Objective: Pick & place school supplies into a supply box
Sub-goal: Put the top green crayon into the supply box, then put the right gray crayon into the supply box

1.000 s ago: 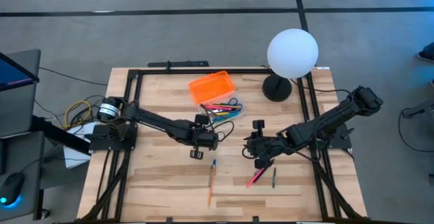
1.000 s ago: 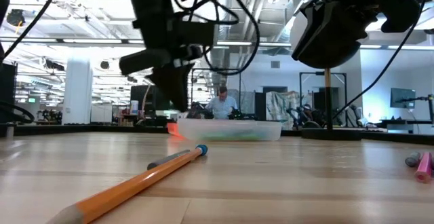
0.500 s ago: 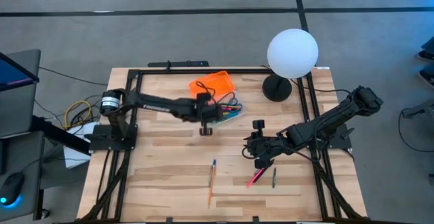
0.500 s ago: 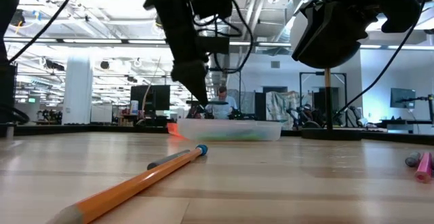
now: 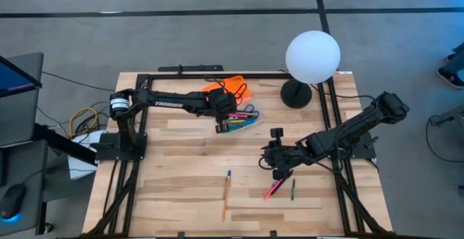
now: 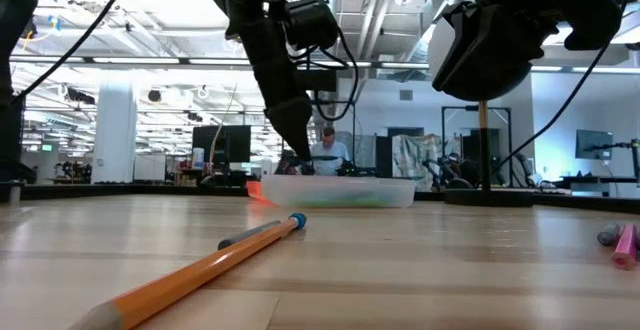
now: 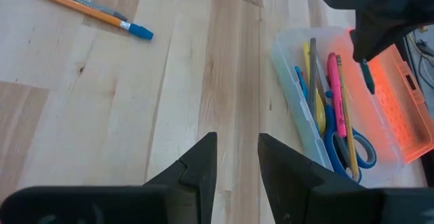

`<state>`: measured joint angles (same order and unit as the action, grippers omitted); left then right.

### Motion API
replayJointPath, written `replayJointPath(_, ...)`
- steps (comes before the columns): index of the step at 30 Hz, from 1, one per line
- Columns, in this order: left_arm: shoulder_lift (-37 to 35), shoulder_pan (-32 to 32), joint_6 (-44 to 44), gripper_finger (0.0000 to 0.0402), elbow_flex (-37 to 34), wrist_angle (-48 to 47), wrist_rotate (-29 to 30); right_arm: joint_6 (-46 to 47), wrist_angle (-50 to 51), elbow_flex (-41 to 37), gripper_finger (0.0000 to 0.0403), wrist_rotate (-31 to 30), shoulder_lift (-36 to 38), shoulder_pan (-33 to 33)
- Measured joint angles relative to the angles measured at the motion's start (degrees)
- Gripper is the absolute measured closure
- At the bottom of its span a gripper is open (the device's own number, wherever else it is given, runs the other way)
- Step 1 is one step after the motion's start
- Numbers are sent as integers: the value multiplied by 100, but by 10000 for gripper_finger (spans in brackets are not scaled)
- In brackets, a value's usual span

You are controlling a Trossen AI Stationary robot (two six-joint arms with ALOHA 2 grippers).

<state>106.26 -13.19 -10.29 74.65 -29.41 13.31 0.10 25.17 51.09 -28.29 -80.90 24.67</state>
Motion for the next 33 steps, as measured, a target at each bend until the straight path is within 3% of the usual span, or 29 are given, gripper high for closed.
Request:
replayJointPath(20, 0, -4, -480, 374, 0, -66, -208, 324, -32, 0, 301, 29, 0, 0)
replayJointPath(33, 0, -4, -431, 334, 2, -66, -217, 804, 11, 0, 301, 1943, 0, 372)
